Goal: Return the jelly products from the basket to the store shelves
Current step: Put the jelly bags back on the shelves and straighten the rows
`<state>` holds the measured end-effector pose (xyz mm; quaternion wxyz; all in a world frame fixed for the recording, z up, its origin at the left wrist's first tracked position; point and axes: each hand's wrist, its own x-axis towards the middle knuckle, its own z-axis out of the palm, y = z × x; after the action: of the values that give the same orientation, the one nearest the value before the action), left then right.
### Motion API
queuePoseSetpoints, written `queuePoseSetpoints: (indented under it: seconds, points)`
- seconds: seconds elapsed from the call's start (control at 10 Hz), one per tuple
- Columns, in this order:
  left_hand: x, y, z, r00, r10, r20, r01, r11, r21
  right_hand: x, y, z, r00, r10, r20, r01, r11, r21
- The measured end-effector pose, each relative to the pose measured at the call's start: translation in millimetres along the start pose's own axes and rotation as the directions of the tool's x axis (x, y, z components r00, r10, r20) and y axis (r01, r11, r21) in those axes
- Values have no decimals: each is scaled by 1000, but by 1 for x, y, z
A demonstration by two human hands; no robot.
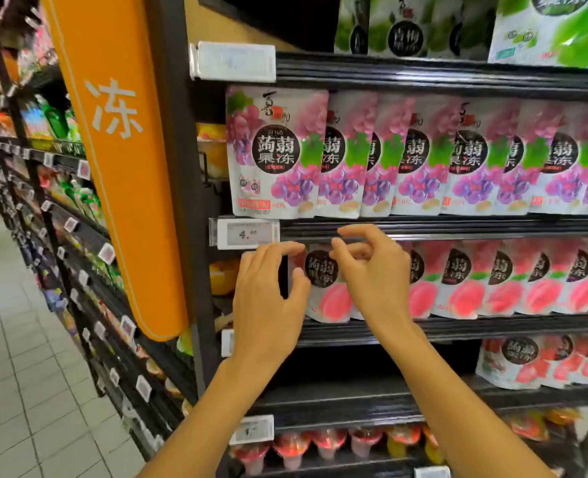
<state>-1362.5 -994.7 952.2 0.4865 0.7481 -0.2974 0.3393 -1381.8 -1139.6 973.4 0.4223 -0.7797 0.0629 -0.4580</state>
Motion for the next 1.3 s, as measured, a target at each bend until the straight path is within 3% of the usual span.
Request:
queuePoseSetpoints:
  seconds: [0.1, 0.2, 0.3, 0.4, 0.6, 0.7, 0.9, 1.0, 1.1, 1.2, 1.3]
  points:
    - [-40, -14, 19, 978, -135, 161, 157, 979, -130, -43, 40, -19, 995, 87, 55, -86, 996, -26]
    - [-96, -32, 44, 902, -299, 313, 351, 928, -125, -97, 91, -41, 957, 247, 153, -235, 968, -89]
    - [-165, -53, 73, 782, -468, 412, 545, 834, -88, -152, 154, -63, 874, 421, 241, -386, 905, -181]
    - [-245, -72, 106, 632, -591, 501, 689, 725, -13, -211, 224, -82, 746, 579, 328, -524, 815, -248]
    - [-433, -101, 165, 288, -808, 514, 870, 445, 212, -349, 373, -116, 373, 800, 469, -701, 575, -422]
    - [-521, -120, 186, 157, -854, 497, 857, 368, 360, -416, 436, -123, 218, 850, 480, -635, 497, -592]
    - [-674, -182, 224, -77, -913, 399, 803, 181, 568, -534, 544, -102, -22, 870, 493, -619, 376, -690]
    - [-746, -227, 246, -58, -945, 321, 777, 159, 609, -616, 618, -71, -38, 860, 509, -808, 274, -522]
    - [-815, -277, 264, -104, -949, 299, 734, 130, 667, -665, 667, -45, -110, 883, 456, -696, 259, -670]
    - [-874, -327, 280, -156, -957, 245, 671, 80, 738, -721, 725, -14, -157, 885, 439, -456, 329, -827]
    - [-919, -369, 293, -173, -961, 214, 514, 97, 852, -767, 762, 14, -191, 889, 415, -391, 319, -863]
